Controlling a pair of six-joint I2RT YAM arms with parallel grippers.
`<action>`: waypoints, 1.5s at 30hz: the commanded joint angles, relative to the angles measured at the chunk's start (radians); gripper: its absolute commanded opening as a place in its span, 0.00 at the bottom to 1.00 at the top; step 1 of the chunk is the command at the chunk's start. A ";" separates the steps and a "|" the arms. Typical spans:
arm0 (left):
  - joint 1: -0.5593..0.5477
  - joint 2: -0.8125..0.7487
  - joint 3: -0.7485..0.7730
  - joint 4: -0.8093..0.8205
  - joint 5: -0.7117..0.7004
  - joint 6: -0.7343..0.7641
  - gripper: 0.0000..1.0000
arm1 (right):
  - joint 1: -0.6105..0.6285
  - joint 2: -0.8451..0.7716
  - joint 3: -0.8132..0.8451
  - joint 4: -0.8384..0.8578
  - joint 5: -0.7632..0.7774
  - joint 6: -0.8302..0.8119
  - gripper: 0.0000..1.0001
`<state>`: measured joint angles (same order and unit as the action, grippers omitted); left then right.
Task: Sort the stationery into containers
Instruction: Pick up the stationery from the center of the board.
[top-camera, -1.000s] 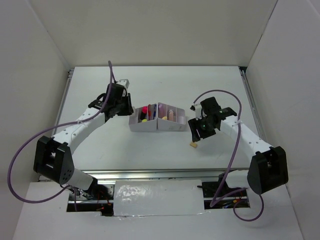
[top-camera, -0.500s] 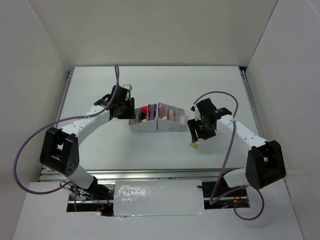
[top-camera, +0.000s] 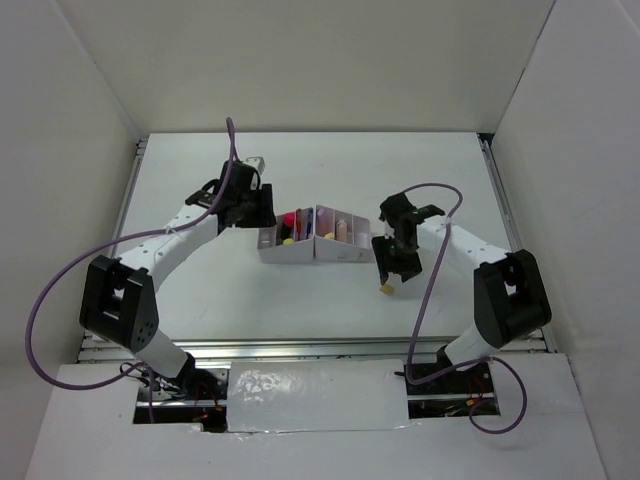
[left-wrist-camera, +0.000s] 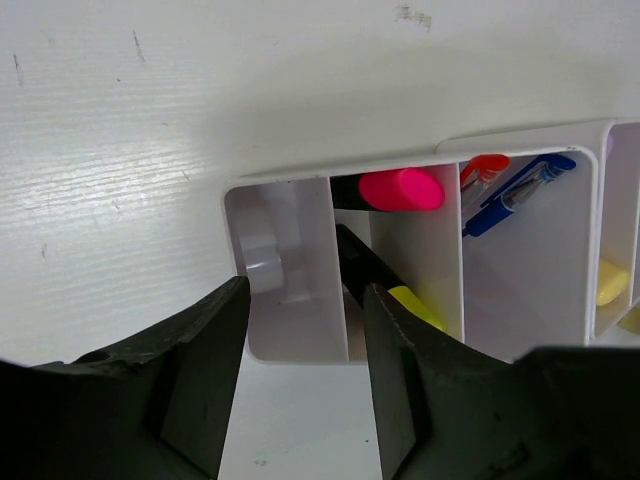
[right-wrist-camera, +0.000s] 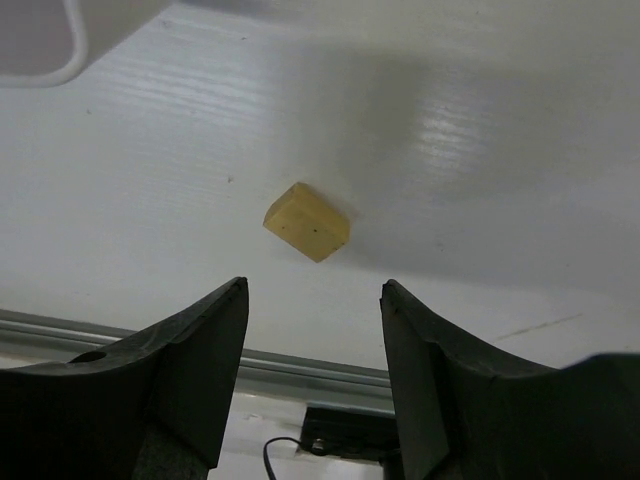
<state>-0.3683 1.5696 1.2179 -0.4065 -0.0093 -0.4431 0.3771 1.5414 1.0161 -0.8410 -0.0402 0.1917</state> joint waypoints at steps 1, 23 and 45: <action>0.009 -0.025 0.037 0.020 0.014 0.006 0.61 | 0.003 0.014 0.032 -0.027 0.037 0.120 0.62; 0.022 -0.080 0.054 0.083 0.045 0.014 0.92 | -0.024 0.238 0.062 -0.023 -0.018 0.193 0.62; 0.019 -0.117 0.040 0.107 0.051 0.037 0.92 | -0.070 0.047 0.076 -0.035 -0.001 0.152 0.00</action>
<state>-0.3473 1.5188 1.2438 -0.3496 0.0254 -0.4393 0.3374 1.6886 1.0382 -0.8536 -0.0963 0.3603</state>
